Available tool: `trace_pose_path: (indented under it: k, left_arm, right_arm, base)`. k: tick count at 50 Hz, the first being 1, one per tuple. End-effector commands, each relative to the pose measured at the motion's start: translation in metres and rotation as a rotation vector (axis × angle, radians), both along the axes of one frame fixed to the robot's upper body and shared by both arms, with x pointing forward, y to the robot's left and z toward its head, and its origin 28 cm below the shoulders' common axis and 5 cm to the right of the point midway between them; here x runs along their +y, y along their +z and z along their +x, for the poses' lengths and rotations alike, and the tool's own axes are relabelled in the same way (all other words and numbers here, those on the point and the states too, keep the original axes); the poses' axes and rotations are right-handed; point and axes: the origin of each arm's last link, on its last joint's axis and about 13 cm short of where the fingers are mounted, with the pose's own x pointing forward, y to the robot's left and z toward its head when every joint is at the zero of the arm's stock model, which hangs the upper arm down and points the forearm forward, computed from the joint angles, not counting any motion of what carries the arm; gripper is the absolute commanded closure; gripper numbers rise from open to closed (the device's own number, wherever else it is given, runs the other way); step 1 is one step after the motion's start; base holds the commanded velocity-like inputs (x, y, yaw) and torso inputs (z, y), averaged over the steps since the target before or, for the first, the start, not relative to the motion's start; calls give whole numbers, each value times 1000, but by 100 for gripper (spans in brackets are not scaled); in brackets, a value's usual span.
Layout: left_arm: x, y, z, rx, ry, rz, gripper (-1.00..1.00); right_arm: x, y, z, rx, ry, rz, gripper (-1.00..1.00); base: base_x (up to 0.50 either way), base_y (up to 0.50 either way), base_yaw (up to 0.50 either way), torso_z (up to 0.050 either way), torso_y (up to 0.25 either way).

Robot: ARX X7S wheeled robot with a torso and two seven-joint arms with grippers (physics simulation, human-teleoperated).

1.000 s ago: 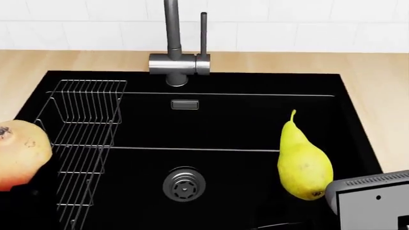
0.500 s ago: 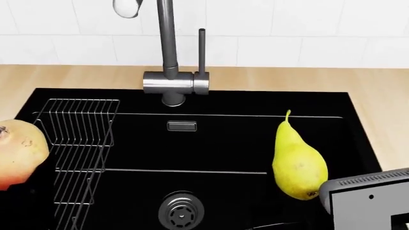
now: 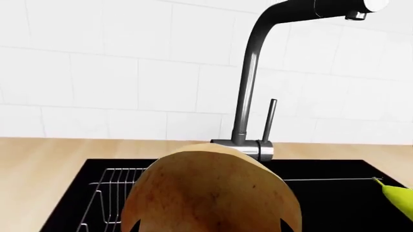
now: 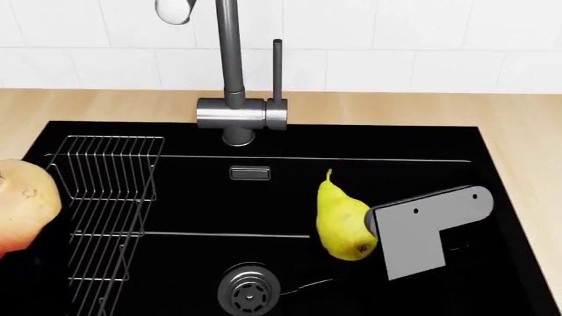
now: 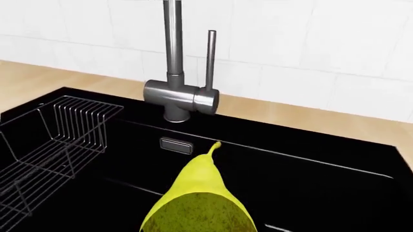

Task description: There is a mixed pile of frozen fruits and vegetables on the counter. Locate all the frozen vegetables and place the items in a bowl on the counter. Take all the frozen fruits and defrost them in a running sink.

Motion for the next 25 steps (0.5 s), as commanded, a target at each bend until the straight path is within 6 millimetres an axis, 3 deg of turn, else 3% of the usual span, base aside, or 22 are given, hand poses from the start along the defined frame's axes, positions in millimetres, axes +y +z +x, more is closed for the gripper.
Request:
trace_pose_path:
  k: [1,13,25]
  left_arm:
    - [0,5,-3,-13,5,-23,100]
    - [1,-1,-3,-14,9,-26,100]
    - [1,5,-3,-17,10,-22,100]
  right_arm:
    - [10,-31,30,125,29,-27,100]
    - [16,-62,75,265,13,-42,100]
    - [13,-91,89,349,-12,-47,100]
  base:
    - [0,0,0,0,0]
    - [0,0,0,1,1]
    - [0,0,0,0,0]
